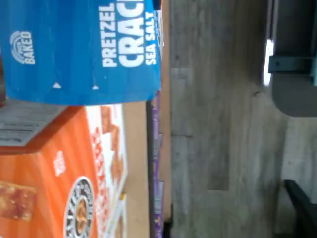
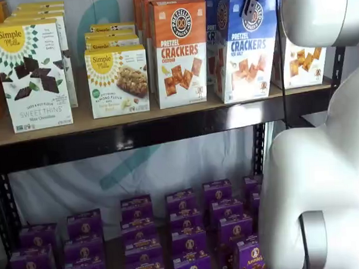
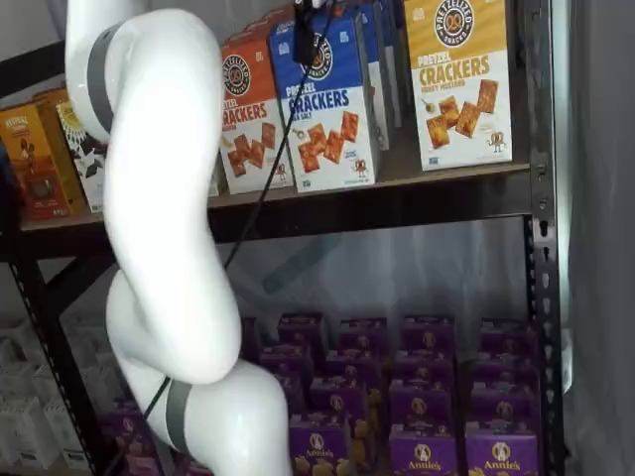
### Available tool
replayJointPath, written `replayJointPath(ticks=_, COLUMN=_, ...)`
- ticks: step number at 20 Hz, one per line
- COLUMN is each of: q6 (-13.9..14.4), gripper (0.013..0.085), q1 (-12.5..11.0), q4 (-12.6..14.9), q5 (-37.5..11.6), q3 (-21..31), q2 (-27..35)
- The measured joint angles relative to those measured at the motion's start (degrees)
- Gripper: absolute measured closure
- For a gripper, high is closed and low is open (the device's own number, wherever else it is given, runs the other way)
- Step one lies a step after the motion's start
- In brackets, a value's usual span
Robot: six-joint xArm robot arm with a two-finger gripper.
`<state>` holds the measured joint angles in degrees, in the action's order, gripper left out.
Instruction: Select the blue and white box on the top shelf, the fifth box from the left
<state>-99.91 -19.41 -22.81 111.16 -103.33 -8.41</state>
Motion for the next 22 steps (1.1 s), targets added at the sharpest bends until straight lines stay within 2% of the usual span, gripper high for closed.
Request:
replayJointPath(ticks=5, q6=0.0, gripper=0.0450, q1=-0.4, q4=0.5, q5=4.4, q3=0.1, q2=-1.8)
replayJointPath(ticks=17, q6=-4.0, gripper=0.0450, q1=-3.8, q4=1.9, q5=6.6, q3=15.0, q2=-15.9)
replayJointPath(ticks=22, q6=-5.6, gripper=0.0450, q1=-5.4, q4=2.0, q5=8.2, q3=18.8, q2=-19.4)
